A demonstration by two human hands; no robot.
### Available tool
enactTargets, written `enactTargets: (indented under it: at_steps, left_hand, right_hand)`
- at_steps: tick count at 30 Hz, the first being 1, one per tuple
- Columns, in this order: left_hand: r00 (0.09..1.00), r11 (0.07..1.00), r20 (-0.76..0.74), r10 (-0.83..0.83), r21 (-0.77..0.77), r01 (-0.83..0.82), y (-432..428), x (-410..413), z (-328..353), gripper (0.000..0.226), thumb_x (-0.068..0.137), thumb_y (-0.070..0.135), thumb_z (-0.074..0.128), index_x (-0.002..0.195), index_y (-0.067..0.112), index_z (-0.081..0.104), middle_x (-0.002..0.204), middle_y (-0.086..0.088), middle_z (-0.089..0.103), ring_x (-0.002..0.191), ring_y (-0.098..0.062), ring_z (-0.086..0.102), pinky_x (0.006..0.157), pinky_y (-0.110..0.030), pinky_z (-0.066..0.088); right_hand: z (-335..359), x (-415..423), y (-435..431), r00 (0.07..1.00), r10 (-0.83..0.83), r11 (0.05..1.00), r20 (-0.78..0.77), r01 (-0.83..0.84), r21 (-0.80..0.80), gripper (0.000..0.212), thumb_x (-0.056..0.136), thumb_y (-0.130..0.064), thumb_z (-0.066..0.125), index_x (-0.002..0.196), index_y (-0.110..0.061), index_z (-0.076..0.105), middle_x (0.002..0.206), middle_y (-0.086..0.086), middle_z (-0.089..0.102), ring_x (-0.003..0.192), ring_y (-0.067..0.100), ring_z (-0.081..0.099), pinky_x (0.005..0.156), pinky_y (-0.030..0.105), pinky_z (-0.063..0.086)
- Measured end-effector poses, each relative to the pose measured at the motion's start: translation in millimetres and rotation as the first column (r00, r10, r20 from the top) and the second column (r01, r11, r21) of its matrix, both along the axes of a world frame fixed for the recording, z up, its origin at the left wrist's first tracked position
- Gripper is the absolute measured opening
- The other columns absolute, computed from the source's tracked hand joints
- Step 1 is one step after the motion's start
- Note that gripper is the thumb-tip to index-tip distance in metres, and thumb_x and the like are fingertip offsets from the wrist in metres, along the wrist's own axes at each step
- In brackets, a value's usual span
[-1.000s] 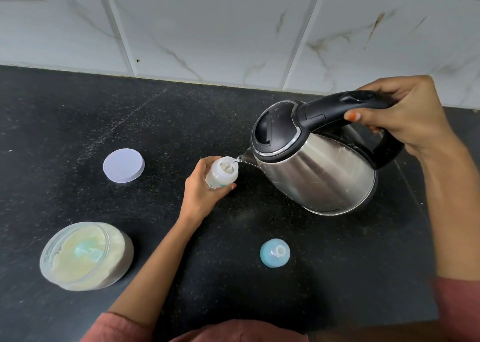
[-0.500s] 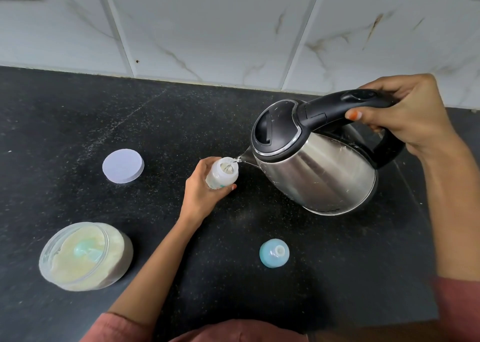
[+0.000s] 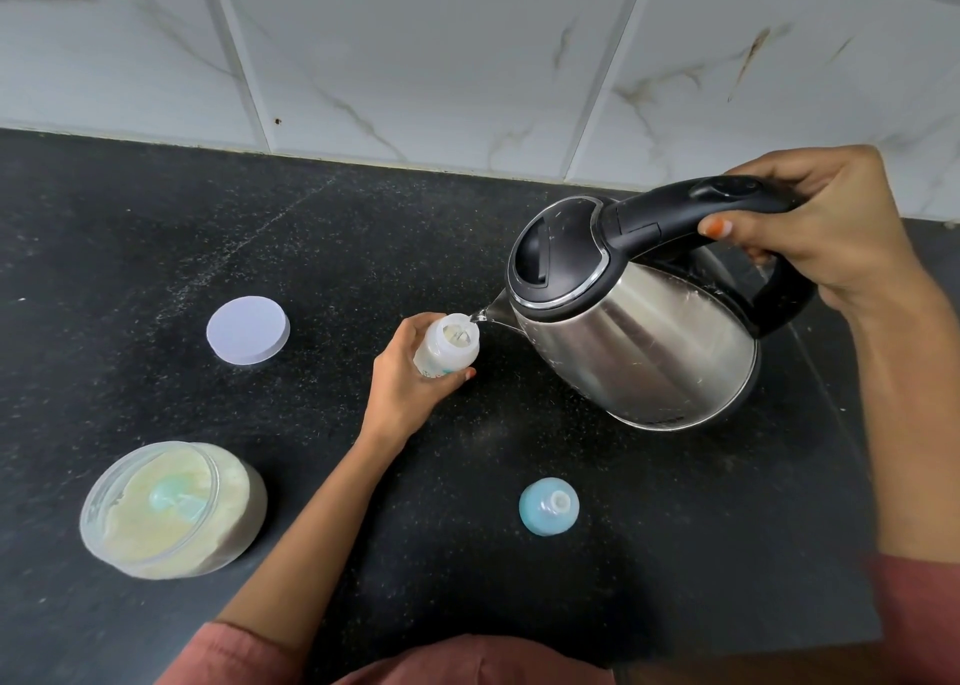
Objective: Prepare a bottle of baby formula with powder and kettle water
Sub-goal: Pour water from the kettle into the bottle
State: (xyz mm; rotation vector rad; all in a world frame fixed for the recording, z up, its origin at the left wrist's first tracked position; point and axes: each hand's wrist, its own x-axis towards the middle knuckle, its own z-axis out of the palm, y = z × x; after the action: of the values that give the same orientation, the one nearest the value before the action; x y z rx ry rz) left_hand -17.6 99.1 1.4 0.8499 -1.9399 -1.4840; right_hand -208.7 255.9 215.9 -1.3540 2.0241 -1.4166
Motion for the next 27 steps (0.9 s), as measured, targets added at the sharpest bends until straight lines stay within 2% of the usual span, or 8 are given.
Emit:
enactTargets:
  at_steps: [6,12,17,22,24,27]
  left_hand:
    - [1.000,1.000,0.002,-0.002,0.000,0.002,0.1,0.0,-1.2,0.058,0.063,0.010,0.083,0.109,0.025,0.050,0.105,0.020,0.055,0.104,-0.004,0.051,0.080,0.001,0.036]
    - [1.000,1.000,0.000,0.001,0.000,-0.001,0.8,0.0,-1.7,0.058,0.063,0.010,0.083,0.108,0.026,0.050,0.105,0.020,0.055,0.103,-0.005,0.052,0.079,0.001,0.036]
    - [1.000,1.000,0.002,-0.003,0.008,0.003,2.4,0.0,-0.4,0.058,0.063,0.009,0.082,0.108,0.026,0.050,0.103,0.024,0.054,0.099,0.001,0.052,0.078,0.002,0.036]
    - [1.000,1.000,0.004,-0.004,0.004,0.004,1.9,0.4,0.1,0.058,0.063,0.010,0.082,0.109,0.026,0.050,0.104,0.023,0.054,0.102,-0.002,0.052,0.078,0.001,0.036]
    - [1.000,1.000,0.007,-0.003,0.006,0.003,1.9,0.5,0.8,0.058,0.063,0.010,0.082,0.109,0.027,0.050,0.103,0.022,0.055,0.102,-0.002,0.052,0.078,0.001,0.036]
    - [1.000,1.000,0.003,0.000,0.011,0.000,2.2,0.3,1.6,0.058,0.063,0.010,0.082,0.108,0.026,0.050,0.103,0.023,0.054,0.100,0.000,0.052,0.077,0.001,0.036]
  right_hand:
    - [0.1,0.0,-0.5,1.000,0.007,1.000,0.016,-0.007,0.001,0.031,0.045,-0.060,0.077,0.070,-0.042,0.072,0.058,-0.022,0.066,0.041,-0.001,0.053,0.039,0.008,0.037]
    - [-1.0,-1.2,-0.5,1.000,0.012,1.000,0.013,-0.012,-0.007,0.030,0.047,-0.057,0.078,0.070,-0.040,0.072,0.058,-0.021,0.066,0.041,0.000,0.052,0.040,0.008,0.037]
    - [-2.9,-3.0,-0.6,1.000,0.006,1.000,0.015,-0.005,-0.008,0.031,0.045,-0.058,0.078,0.070,-0.040,0.072,0.057,-0.020,0.066,0.040,0.001,0.051,0.040,0.009,0.037]
    - [-4.3,-4.0,-0.1,1.000,0.006,1.000,0.017,-0.006,-0.015,0.031,0.045,-0.058,0.078,0.070,-0.040,0.072,0.057,-0.020,0.066,0.040,0.000,0.050,0.039,0.009,0.037]
    - [-5.0,-4.7,0.9,1.000,0.005,1.000,0.012,-0.005,-0.023,0.029,0.046,-0.055,0.079,0.070,-0.039,0.072,0.057,-0.019,0.066,0.039,0.001,0.049,0.039,0.009,0.037]
    - [-7.7,-6.1,2.3,1.000,-0.002,0.999,-0.001,0.002,-0.036,0.022,0.049,-0.040,0.081,0.069,-0.040,0.072,0.055,-0.019,0.065,0.038,0.001,0.049,0.039,0.009,0.037]
